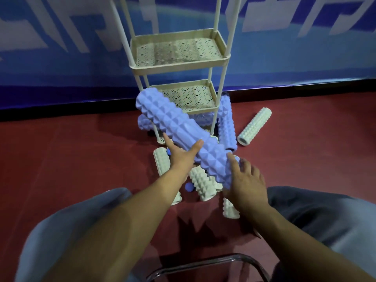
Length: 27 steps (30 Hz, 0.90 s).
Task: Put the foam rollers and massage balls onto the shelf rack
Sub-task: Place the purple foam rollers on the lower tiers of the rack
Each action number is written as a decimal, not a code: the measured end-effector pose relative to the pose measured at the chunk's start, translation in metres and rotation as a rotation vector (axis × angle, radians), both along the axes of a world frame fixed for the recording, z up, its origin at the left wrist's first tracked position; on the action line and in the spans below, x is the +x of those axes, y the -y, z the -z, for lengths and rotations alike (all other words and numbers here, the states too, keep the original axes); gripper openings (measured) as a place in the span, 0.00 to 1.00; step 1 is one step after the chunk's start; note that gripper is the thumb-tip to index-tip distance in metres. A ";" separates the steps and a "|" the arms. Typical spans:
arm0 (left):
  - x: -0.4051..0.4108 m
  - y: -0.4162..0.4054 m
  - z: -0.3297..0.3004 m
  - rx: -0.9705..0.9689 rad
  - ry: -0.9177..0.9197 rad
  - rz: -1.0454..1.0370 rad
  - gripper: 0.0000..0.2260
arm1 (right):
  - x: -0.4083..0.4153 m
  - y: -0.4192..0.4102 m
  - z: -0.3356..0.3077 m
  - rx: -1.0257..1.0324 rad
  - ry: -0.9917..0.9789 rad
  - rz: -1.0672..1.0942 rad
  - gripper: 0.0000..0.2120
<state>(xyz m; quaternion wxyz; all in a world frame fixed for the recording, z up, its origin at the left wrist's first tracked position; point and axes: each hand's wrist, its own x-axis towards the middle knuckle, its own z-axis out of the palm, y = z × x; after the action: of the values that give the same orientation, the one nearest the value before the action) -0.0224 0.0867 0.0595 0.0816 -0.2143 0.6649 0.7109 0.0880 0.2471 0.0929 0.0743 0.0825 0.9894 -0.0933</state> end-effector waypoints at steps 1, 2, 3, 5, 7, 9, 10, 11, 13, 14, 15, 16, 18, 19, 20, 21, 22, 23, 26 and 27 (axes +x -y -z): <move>-0.002 -0.004 0.001 0.038 -0.006 -0.033 0.54 | -0.006 0.001 0.000 0.091 -0.035 -0.023 0.50; -0.004 -0.009 -0.001 0.081 -0.020 -0.065 0.54 | -0.015 0.002 0.000 0.158 -0.059 -0.037 0.52; -0.008 -0.014 0.000 0.117 -0.026 -0.095 0.53 | -0.025 0.002 -0.001 0.211 -0.068 -0.046 0.53; -0.017 -0.023 0.002 0.153 -0.035 -0.128 0.51 | -0.047 0.000 -0.001 0.290 -0.069 -0.060 0.54; -0.026 -0.029 0.004 0.159 -0.016 -0.105 0.51 | -0.070 -0.001 0.003 0.337 -0.118 -0.074 0.53; -0.035 -0.033 0.004 0.130 0.017 -0.061 0.52 | -0.085 0.000 0.010 0.358 -0.157 -0.081 0.49; -0.041 -0.034 0.005 0.102 0.035 -0.044 0.53 | -0.091 0.002 0.011 0.358 -0.145 -0.076 0.48; -0.047 -0.034 0.005 0.083 0.050 -0.026 0.54 | -0.096 0.003 0.011 0.364 -0.122 -0.065 0.47; -0.063 -0.033 0.006 0.076 0.072 0.005 0.55 | -0.109 0.006 0.013 0.375 -0.069 -0.045 0.46; -0.072 -0.032 0.005 0.068 0.081 0.024 0.56 | -0.116 0.008 0.015 0.369 -0.060 -0.037 0.45; -0.081 -0.031 0.007 0.059 0.093 0.035 0.56 | -0.124 0.010 0.016 0.358 -0.063 -0.030 0.44; -0.091 -0.029 0.009 0.055 0.096 0.035 0.56 | -0.134 0.013 0.018 0.339 -0.061 -0.024 0.44; -0.107 -0.027 0.008 0.076 0.091 0.015 0.54 | -0.156 0.018 0.020 0.288 -0.051 -0.024 0.44; -0.116 -0.026 0.009 0.090 0.089 -0.005 0.53 | -0.167 0.021 0.020 0.272 -0.052 -0.028 0.45; -0.126 -0.023 0.009 0.103 0.081 -0.028 0.51 | -0.179 0.024 0.022 0.270 -0.065 -0.035 0.45; -0.136 -0.020 0.009 0.116 0.077 -0.052 0.49 | -0.191 0.027 0.023 0.274 -0.085 -0.041 0.45; -0.147 -0.016 0.011 0.128 0.077 -0.072 0.46 | -0.203 0.031 0.025 0.275 -0.105 -0.047 0.44; -0.158 -0.011 0.013 0.142 0.076 -0.091 0.45 | -0.215 0.036 0.027 0.274 -0.120 -0.054 0.43; -0.181 -0.001 0.015 0.125 0.076 -0.124 0.42 | -0.243 0.050 0.040 0.292 -0.150 -0.076 0.41; -0.185 0.002 0.016 0.033 0.055 -0.102 0.41 | -0.251 0.052 0.044 0.299 -0.158 -0.077 0.41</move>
<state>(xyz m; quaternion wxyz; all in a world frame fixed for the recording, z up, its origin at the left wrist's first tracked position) -0.2074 0.0850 0.0438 0.0672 -0.2658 0.6389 0.7188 -0.1628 0.1952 0.0491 -0.0131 0.0473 0.9975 0.0515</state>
